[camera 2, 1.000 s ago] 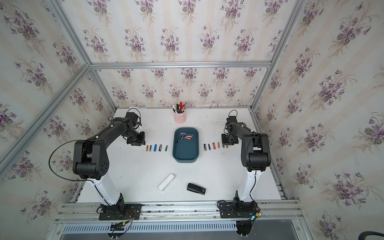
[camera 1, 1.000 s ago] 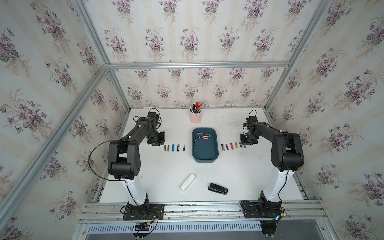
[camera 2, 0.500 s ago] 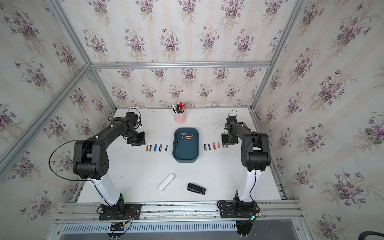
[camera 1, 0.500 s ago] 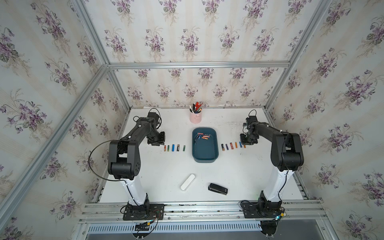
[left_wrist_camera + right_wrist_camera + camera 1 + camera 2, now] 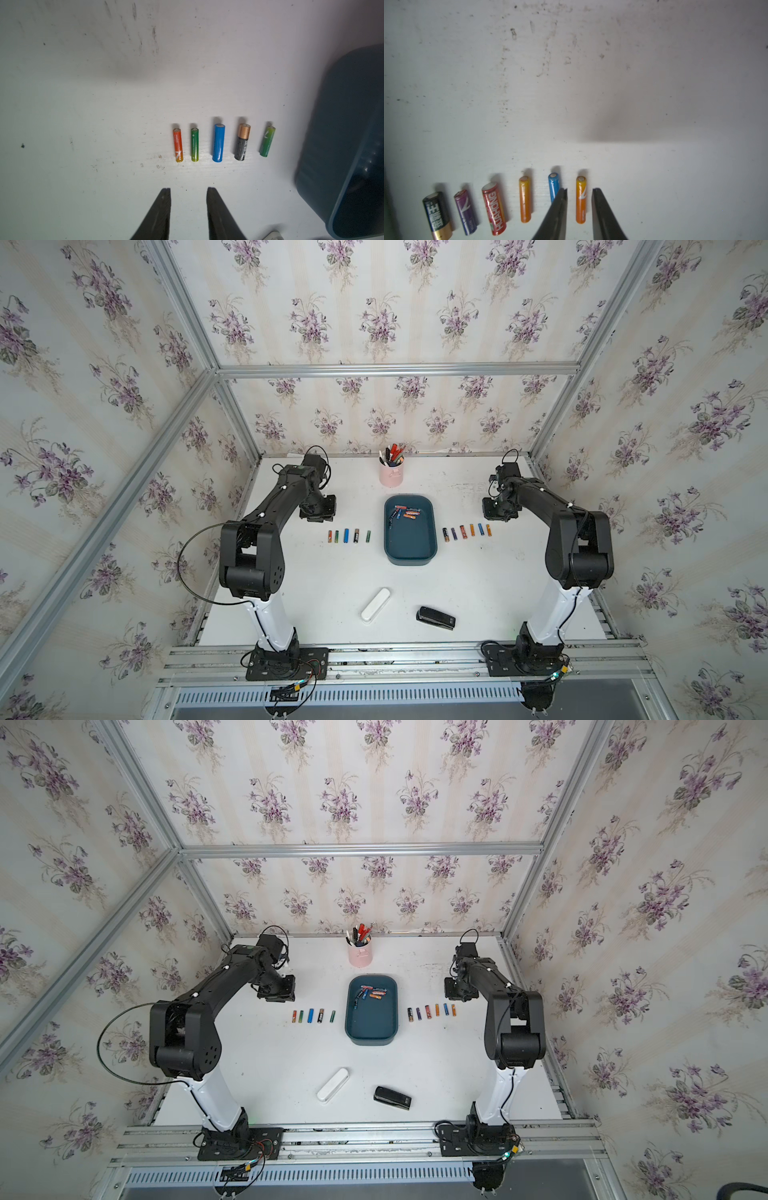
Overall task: Take the batteries out of the storage box
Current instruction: Pick up the battery from the storage box.
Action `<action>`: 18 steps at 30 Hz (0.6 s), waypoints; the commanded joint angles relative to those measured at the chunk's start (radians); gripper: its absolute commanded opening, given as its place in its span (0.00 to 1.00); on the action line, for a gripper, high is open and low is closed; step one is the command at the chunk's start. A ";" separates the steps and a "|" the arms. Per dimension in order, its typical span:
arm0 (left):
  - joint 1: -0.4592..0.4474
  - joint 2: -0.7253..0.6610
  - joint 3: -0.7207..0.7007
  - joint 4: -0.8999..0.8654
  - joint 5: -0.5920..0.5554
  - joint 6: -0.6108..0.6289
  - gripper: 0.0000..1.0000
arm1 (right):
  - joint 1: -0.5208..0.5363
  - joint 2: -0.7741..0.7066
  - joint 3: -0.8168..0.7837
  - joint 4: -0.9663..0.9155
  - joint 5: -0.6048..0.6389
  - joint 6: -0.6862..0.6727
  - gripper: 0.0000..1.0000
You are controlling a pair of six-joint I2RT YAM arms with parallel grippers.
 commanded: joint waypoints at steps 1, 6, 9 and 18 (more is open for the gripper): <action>-0.070 0.031 0.089 -0.094 -0.115 -0.020 0.35 | 0.013 -0.025 0.025 -0.022 -0.015 0.025 0.27; -0.234 0.146 0.297 -0.205 -0.263 -0.054 0.35 | 0.061 -0.045 0.050 -0.040 -0.016 0.056 0.27; -0.327 0.239 0.446 -0.278 -0.349 -0.080 0.35 | 0.081 -0.048 0.050 -0.038 -0.024 0.072 0.27; -0.500 0.511 0.838 -0.409 -0.415 -0.111 0.36 | 0.101 -0.060 0.046 -0.042 -0.030 0.072 0.27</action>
